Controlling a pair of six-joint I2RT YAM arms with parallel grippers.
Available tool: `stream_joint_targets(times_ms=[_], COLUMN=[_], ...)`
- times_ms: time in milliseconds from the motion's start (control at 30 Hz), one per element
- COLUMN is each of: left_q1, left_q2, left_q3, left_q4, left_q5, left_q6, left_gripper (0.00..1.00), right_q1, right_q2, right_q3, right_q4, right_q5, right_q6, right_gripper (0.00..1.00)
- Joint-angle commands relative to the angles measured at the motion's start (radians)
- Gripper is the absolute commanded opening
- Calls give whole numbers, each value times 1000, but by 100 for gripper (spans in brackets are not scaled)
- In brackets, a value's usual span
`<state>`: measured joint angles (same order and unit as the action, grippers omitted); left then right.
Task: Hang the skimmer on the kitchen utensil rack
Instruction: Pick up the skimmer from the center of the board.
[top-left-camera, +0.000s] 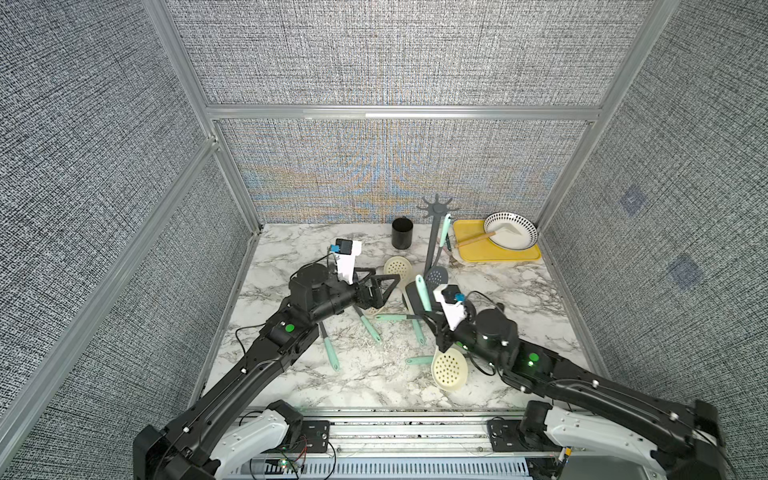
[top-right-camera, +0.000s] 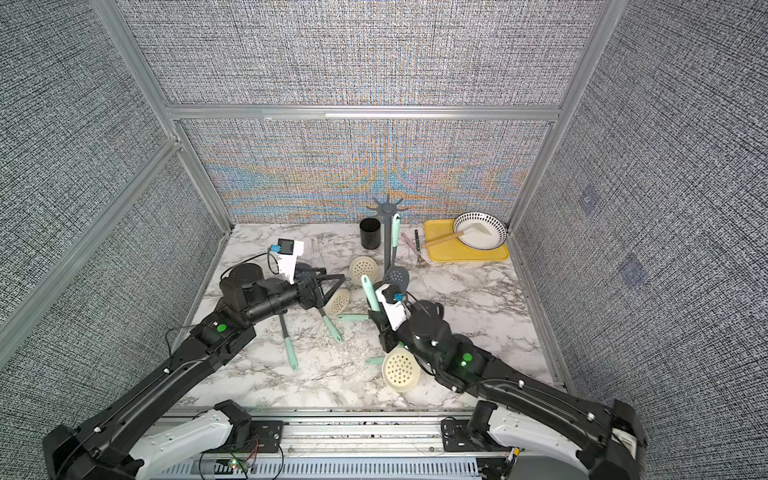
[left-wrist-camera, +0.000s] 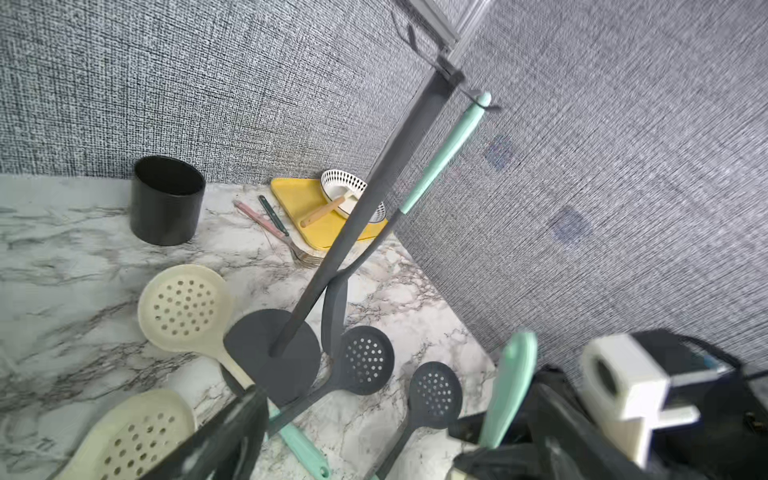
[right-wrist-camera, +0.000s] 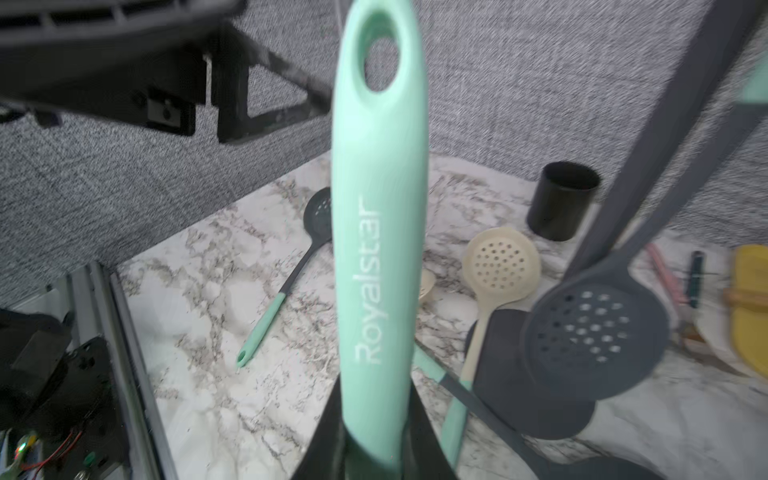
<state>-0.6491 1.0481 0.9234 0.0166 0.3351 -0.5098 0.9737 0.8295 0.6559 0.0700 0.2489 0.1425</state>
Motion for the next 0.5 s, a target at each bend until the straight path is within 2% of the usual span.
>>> stream_joint_targets(times_ms=[0,100,200,267,333,467], left_q1=[-55,-90,-114,-117,-118,-118], left_q2=[72,165,226,264,292,361], left_q3=[51,108,146,168,192,254], left_q4=[-45,-22,16,51,64,66], left_q5=[-183,-228,-275,-297,-292,-274], left_q6=[150,183,201,204,216,204], left_gripper=[99,99,99,99,99,99], right_q1=[-12,-45,-100,-168,-246,-445], right_q2=[-112,-167,-173,-157,-145,-99], right_q3=[-26,10,34,52,102,138], right_q4=[10,-28,-31,-33,-89,-82], right_q5=[224,348,340,258,183,-153], right_q6=[-44,-58,-148,-219,-162,-148], right_gripper=[0,0,0,0,0,0])
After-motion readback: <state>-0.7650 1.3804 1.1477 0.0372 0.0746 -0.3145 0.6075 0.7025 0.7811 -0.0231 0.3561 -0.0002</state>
